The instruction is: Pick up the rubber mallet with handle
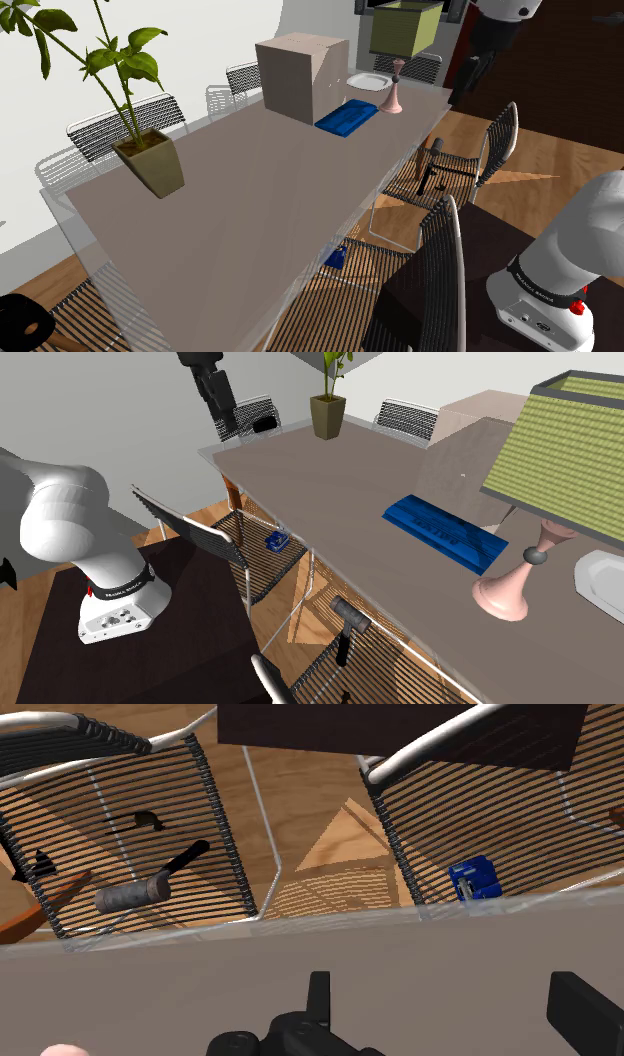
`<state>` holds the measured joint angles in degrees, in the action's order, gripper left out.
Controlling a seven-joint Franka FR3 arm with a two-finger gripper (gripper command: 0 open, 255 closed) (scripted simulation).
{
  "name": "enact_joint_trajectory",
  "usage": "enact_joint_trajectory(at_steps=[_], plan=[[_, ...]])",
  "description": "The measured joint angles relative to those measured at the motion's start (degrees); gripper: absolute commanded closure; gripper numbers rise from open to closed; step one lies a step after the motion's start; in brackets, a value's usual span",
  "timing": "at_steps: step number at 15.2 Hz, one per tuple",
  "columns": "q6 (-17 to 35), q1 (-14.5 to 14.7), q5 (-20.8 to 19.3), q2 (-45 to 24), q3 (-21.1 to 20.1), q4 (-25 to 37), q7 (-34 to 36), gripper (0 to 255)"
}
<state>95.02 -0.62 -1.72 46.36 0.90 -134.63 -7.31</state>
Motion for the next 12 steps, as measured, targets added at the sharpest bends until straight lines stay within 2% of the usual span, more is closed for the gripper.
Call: enact_joint_trajectory(at_steps=[3,12], plan=[[2.43,-0.96,-0.36,-1.00,0.03,-1.41,1.43,0],[18.96,-7.69,-2.83,-11.70,-0.46,-6.84,13.23,0]])
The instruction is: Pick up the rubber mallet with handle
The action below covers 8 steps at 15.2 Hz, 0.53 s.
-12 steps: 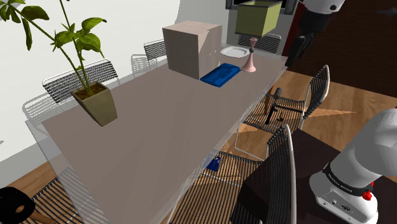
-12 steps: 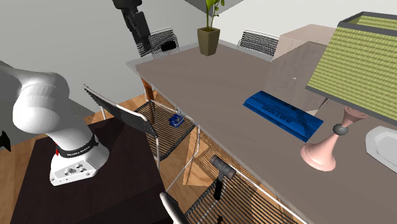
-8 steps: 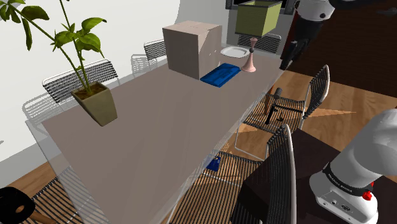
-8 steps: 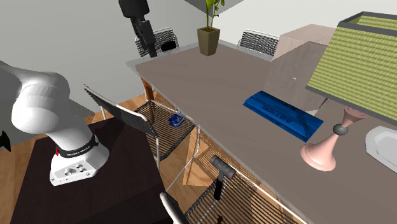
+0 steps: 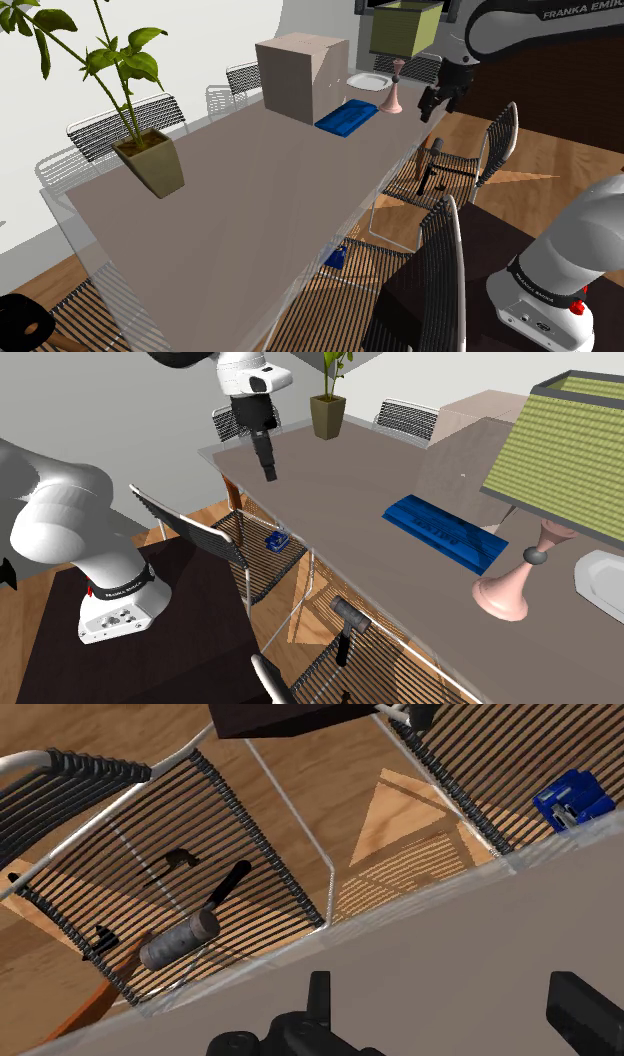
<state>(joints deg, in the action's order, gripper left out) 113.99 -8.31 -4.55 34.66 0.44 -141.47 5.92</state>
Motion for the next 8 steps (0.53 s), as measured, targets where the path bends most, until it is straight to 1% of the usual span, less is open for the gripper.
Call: enact_joint_trajectory(at_steps=[8], plan=[[14.10,-6.55,-3.54,-12.57,0.50,-1.42,11.32,0]])
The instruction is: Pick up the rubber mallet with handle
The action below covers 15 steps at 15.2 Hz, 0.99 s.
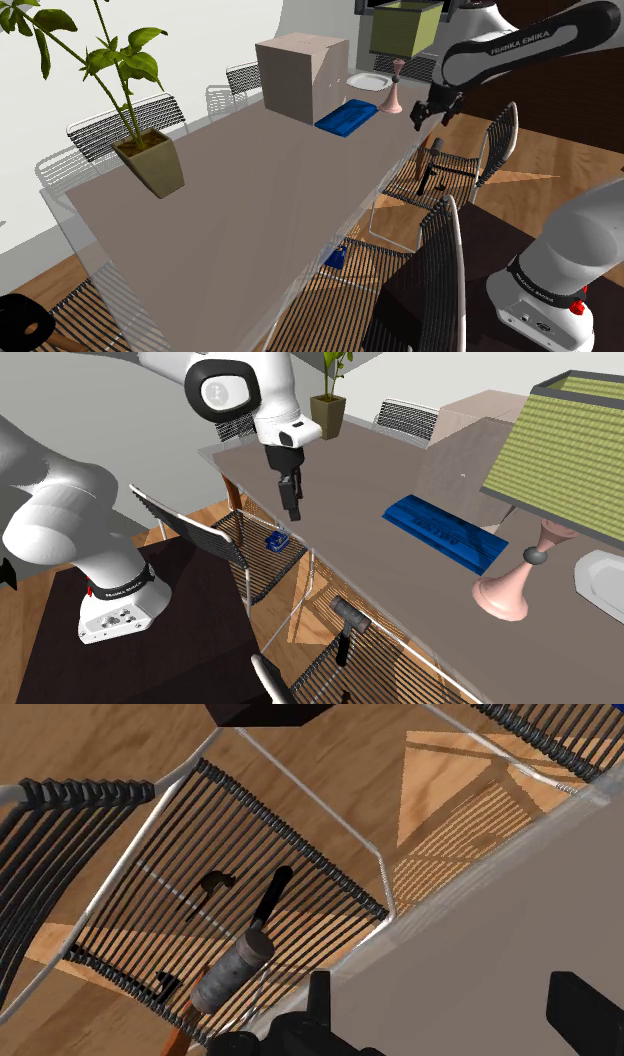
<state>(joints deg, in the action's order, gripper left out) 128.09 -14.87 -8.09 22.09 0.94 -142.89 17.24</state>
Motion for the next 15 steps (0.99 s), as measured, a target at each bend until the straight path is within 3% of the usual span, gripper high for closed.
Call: enact_joint_trajectory(at_steps=[15], plan=[[19.09,-9.85,-8.94,-26.20,4.34,6.56,23.98,0]])
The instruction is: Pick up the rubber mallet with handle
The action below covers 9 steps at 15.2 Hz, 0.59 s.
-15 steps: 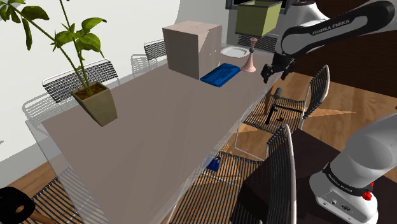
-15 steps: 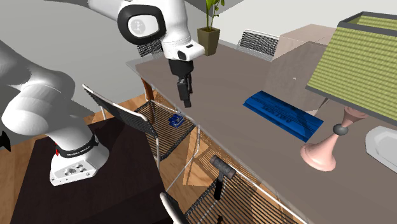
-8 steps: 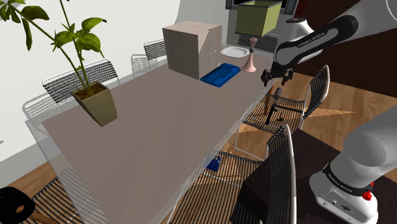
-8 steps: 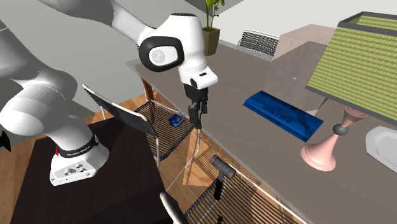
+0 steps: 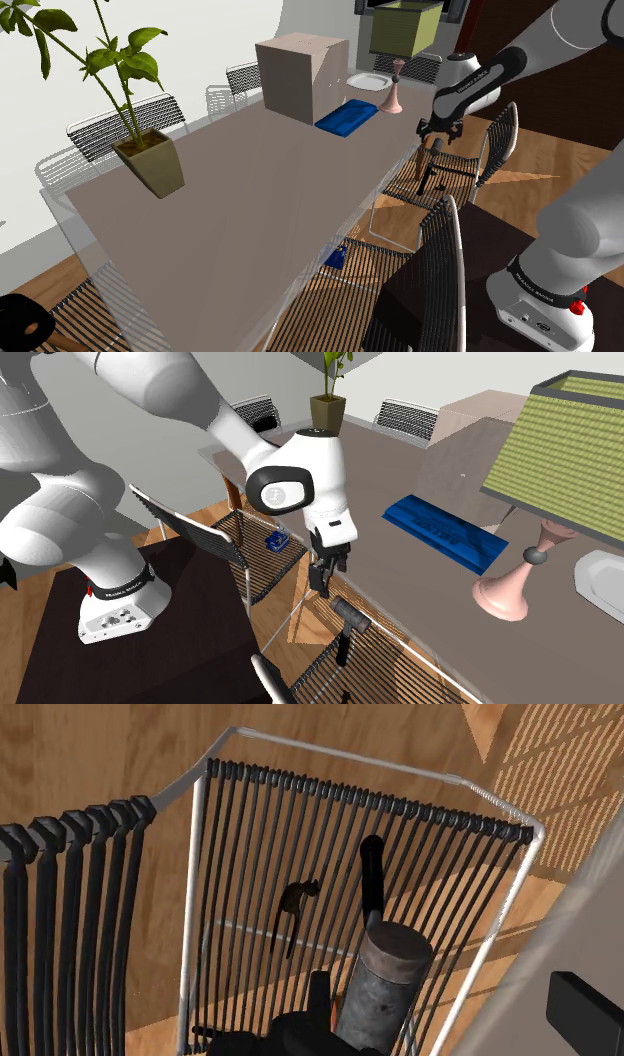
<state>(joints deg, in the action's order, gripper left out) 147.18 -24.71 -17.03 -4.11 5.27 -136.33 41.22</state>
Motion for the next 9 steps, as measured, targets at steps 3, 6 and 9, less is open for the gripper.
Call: enact_joint_trajectory(at_steps=[3,6,9], plan=[[2.48,-0.67,-1.05,-3.31,1.06,0.74,2.86,0],[4.57,-0.74,-1.72,-5.53,1.38,0.85,3.87,0],[6.49,-0.75,-2.40,-7.26,1.66,0.64,4.61,0]])
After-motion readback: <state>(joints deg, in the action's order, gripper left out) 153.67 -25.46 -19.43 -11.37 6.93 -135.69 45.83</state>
